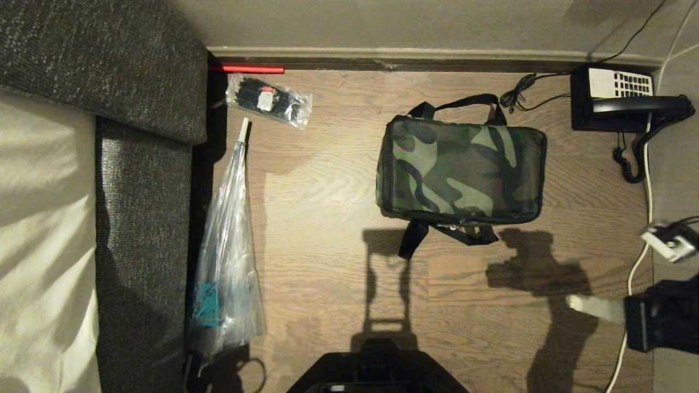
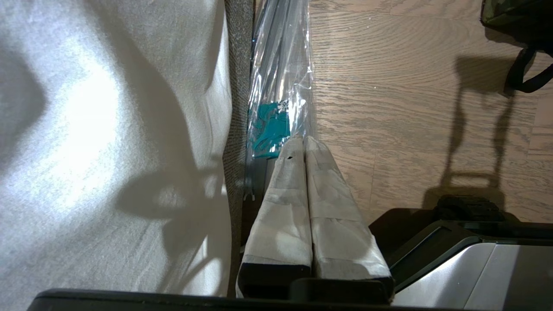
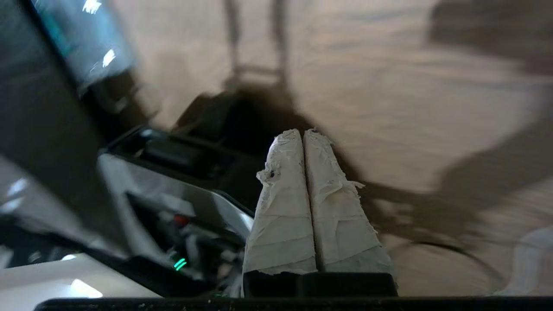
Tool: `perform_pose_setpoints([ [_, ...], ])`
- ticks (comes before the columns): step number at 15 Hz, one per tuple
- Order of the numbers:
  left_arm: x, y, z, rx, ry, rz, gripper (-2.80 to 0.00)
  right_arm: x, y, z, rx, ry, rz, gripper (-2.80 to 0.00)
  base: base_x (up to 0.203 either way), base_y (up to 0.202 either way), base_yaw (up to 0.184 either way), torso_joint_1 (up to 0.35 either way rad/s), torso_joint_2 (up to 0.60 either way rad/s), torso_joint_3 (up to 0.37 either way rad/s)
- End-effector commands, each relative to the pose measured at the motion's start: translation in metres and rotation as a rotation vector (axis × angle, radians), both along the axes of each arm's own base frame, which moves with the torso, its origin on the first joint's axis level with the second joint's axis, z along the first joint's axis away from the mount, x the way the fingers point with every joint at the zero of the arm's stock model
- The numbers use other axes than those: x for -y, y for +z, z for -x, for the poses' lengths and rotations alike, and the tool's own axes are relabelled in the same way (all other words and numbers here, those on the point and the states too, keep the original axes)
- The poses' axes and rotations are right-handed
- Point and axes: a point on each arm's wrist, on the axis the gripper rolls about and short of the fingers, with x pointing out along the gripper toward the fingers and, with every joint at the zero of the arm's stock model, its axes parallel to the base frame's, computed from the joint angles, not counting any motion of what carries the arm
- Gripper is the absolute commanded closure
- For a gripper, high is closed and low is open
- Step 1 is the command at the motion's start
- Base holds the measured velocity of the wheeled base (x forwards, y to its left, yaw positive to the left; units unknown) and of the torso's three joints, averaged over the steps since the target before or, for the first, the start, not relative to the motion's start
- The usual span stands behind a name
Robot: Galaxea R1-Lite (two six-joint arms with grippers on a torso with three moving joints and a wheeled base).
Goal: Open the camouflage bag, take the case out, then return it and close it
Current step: Open the top of the storage box
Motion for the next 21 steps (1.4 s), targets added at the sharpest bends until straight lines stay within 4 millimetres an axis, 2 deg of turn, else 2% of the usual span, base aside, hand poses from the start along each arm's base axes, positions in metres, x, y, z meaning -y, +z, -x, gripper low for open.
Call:
perform_pose_setpoints([
  [1, 0.000, 0.000, 0.000, -0.002, 0.000, 0.000, 0.00, -0.010, -0.048, -0.054, -0.114, 0.061, -0.044, 0.00, 0.000, 0.000, 0.000, 0.000, 0.00, 0.000],
  [2, 0.000, 0.000, 0.000, -0.002, 0.000, 0.000, 0.00, -0.016, -0.054, -0.067, -0.078, 0.081, -0.079, 0.00, 0.000, 0.000, 0.000, 0.000, 0.00, 0.000],
  [3, 0.000, 0.000, 0.000, -0.001, 0.000, 0.000, 0.00, -0.022, -0.059, -0.077, -0.069, 0.091, -0.117, -2.80, 0.000, 0.000, 0.000, 0.000, 0.00, 0.000],
  [6, 0.000, 0.000, 0.000, -0.002, 0.000, 0.000, 0.00, -0.054, -0.061, -0.099, 0.009, 0.114, -0.134, -2.80, 0.000, 0.000, 0.000, 0.000, 0.00, 0.000],
  [8, 0.000, 0.000, 0.000, -0.002, 0.000, 0.000, 0.00, -0.063, -0.064, -0.108, 0.058, 0.085, -0.120, -2.80, 0.000, 0.000, 0.000, 0.000, 0.00, 0.000],
  [12, 0.000, 0.000, 0.000, -0.002, 0.000, 0.000, 0.00, -0.066, -0.063, -0.117, 0.179, 0.099, -0.133, -2.80, 0.000, 0.000, 0.000, 0.000, 0.00, 0.000],
  [15, 0.000, 0.000, 0.000, -0.002, 0.000, 0.000, 0.00, -0.066, -0.070, -0.120, 0.255, 0.156, -0.020, -2.80, 0.000, 0.000, 0.000, 0.000, 0.00, 0.000],
  [17, 0.000, 0.000, 0.000, -0.001, 0.000, 0.000, 0.00, -0.067, -0.080, -0.125, 0.271, 0.134, 0.063, -2.80, 0.000, 0.000, 0.000, 0.000, 0.00, 0.000],
  [21, 0.000, 0.000, 0.000, -0.002, 0.000, 0.000, 0.00, -0.071, -0.084, -0.143, 0.355, 0.105, 0.071, -2.80, 0.000, 0.000, 0.000, 0.000, 0.00, 0.000],
])
